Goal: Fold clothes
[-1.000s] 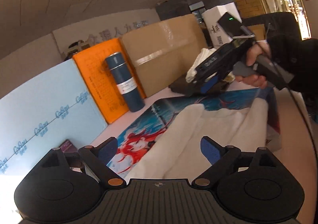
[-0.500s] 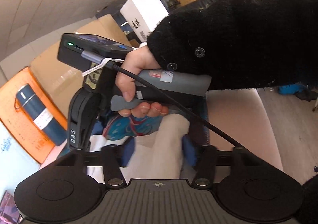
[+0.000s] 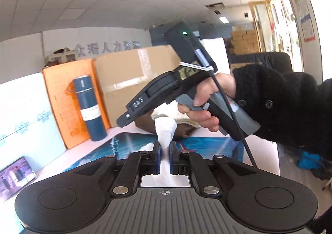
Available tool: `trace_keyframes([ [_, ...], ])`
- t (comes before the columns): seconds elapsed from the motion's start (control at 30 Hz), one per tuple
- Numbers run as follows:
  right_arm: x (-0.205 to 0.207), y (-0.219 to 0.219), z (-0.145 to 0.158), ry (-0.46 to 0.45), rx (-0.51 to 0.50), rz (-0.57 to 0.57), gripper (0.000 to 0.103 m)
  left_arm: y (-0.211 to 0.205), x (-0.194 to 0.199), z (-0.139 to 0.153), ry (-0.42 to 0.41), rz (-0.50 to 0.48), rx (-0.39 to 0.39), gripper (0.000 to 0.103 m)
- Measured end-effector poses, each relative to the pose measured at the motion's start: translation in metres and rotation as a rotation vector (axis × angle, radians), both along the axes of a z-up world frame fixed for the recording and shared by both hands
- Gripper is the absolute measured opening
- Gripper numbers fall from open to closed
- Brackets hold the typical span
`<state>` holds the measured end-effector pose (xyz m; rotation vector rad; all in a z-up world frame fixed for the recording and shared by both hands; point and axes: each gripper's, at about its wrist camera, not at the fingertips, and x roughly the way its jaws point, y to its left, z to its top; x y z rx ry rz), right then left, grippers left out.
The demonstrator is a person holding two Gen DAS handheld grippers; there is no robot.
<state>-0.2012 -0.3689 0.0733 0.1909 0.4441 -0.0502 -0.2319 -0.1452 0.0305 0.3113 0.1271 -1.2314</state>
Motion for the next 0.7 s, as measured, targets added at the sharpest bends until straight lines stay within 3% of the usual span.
trace_keyframes([
  [0.1,0.003,-0.005,-0.007,0.066,0.037,-0.116,0.014,0.008,0.003,-0.005,0.060,-0.005,-0.011,0.006],
  [0.17,0.002,-0.013,-0.016,0.109,0.098,-0.217,0.053,0.009,-0.001,-0.013,0.081,-0.003,-0.005,0.006],
  [0.2,-0.002,-0.019,-0.024,0.122,0.147,-0.257,0.059,0.008,0.000,-0.016,0.095,-0.005,-0.002,0.006],
  [0.3,-0.011,-0.039,-0.054,0.171,0.389,-0.310,0.060,0.016,0.004,-0.011,0.093,-0.005,0.007,0.006],
  [0.37,-0.011,-0.043,-0.070,0.206,0.492,-0.325,0.060,0.015,0.006,-0.011,0.094,0.000,-0.001,0.006],
  [0.47,-0.009,-0.040,-0.079,0.179,0.587,-0.312,0.056,0.015,0.008,-0.011,0.097,0.006,-0.010,0.006],
  [0.5,-0.008,-0.039,-0.079,0.169,0.609,-0.314,0.050,0.017,0.007,-0.011,0.100,0.008,-0.012,0.006],
  [0.57,-0.006,-0.038,-0.080,0.150,0.651,-0.320,0.017,0.020,0.006,-0.012,0.106,0.013,-0.020,0.006],
  [0.7,-0.003,-0.021,-0.061,0.073,0.617,-0.301,0.006,0.040,0.006,-0.008,0.132,0.029,-0.074,0.006],
])
